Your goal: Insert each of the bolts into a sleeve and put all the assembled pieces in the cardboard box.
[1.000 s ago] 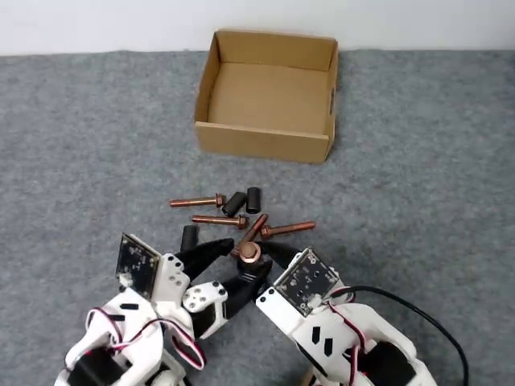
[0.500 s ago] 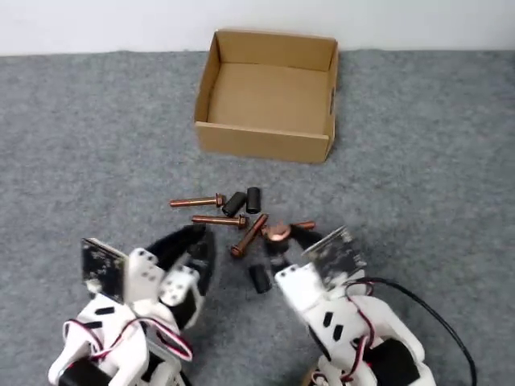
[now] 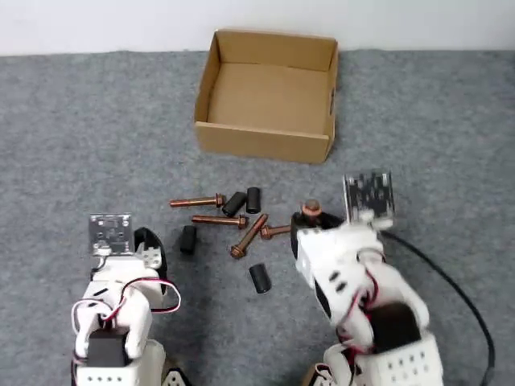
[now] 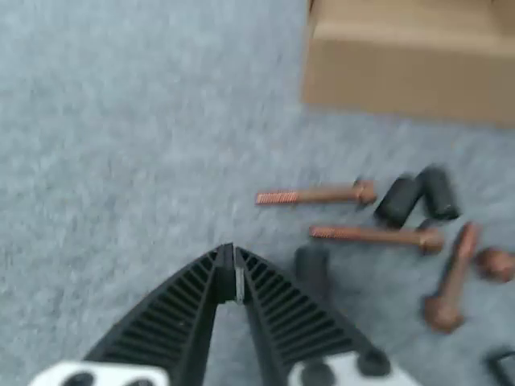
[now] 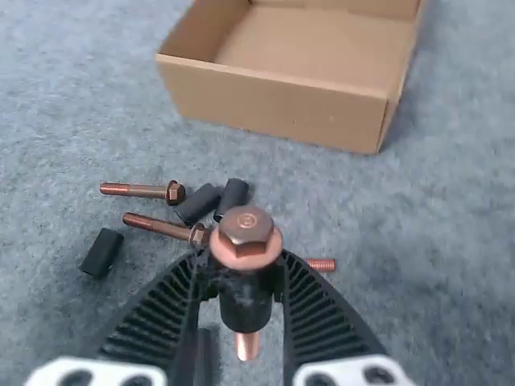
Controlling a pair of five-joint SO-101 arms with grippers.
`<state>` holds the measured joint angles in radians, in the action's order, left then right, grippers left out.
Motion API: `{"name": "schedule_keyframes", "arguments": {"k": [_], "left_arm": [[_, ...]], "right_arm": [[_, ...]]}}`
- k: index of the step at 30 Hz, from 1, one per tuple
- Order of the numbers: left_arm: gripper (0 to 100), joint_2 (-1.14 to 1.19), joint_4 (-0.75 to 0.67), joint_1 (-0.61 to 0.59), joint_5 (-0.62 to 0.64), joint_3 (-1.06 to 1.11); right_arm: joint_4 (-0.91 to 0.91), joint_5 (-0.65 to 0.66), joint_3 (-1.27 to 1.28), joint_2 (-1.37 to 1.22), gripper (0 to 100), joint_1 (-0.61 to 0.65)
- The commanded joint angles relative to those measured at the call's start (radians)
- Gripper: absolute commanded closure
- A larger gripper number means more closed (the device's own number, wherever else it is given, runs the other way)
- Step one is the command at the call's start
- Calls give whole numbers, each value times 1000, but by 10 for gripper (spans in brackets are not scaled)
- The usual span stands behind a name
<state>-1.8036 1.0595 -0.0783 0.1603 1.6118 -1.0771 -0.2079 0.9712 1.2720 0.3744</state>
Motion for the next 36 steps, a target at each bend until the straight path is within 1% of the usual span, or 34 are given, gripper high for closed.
{"name": "schedule_keyframes", "arguments": {"k": [1, 3, 5, 12, 17, 20, 25, 32, 36], "left_arm": [[995, -9, -52, -21, -55, 51], [995, -9, -58, -20, -63, 71], [995, -9, -61, -20, -58, 71], [995, -5, -29, -20, -60, 71], [995, -5, -29, -20, -61, 73], [995, -5, -28, -20, -63, 73], [995, -3, -25, -21, -63, 73], [995, -3, -25, -21, -63, 73], [995, -3, -25, -21, -63, 73]], "right_arm": [[-1, -35, -199, -208, 991, -8], [2, -40, -278, -314, 991, -8], [42, -40, -341, -406, 991, -10], [321, -35, -496, -682, 991, -16], [496, -34, -618, -898, 991, -93], [572, -34, -726, -1041, 991, -139], [590, -34, -939, -1282, 991, -173], [582, -29, -1241, -1630, 991, -188], [578, 49, -1349, -1794, 991, -194]]}}
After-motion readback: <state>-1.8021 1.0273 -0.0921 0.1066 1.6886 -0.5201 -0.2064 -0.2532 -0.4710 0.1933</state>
